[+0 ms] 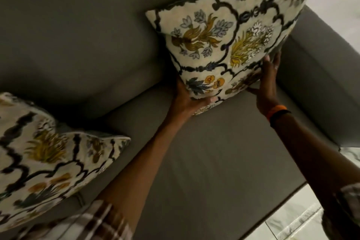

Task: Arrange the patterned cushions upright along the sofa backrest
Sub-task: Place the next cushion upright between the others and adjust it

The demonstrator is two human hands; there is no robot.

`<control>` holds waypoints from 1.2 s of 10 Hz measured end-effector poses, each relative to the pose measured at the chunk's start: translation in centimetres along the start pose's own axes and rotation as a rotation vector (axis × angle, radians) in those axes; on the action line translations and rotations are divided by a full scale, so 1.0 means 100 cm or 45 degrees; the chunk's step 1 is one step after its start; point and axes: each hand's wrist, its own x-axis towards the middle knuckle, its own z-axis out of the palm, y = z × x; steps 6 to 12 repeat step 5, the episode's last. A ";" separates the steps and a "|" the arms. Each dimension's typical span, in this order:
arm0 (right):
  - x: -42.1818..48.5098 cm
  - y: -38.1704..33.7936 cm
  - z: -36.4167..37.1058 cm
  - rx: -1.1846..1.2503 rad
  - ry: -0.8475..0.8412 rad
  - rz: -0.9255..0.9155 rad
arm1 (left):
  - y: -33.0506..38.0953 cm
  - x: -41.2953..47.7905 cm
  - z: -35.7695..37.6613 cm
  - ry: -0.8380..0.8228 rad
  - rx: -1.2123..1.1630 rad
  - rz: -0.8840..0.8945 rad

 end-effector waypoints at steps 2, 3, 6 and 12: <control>0.024 0.027 -0.004 -0.040 -0.074 -0.122 | -0.020 0.003 0.037 0.203 -0.184 0.025; 0.016 0.039 -0.005 -0.168 -0.078 -0.139 | -0.026 0.007 0.032 0.216 -0.128 0.004; -0.040 0.046 0.003 -0.319 0.208 -0.211 | -0.033 -0.018 0.012 0.203 0.165 0.031; -0.040 0.046 0.003 -0.319 0.208 -0.211 | -0.033 -0.018 0.012 0.203 0.165 0.031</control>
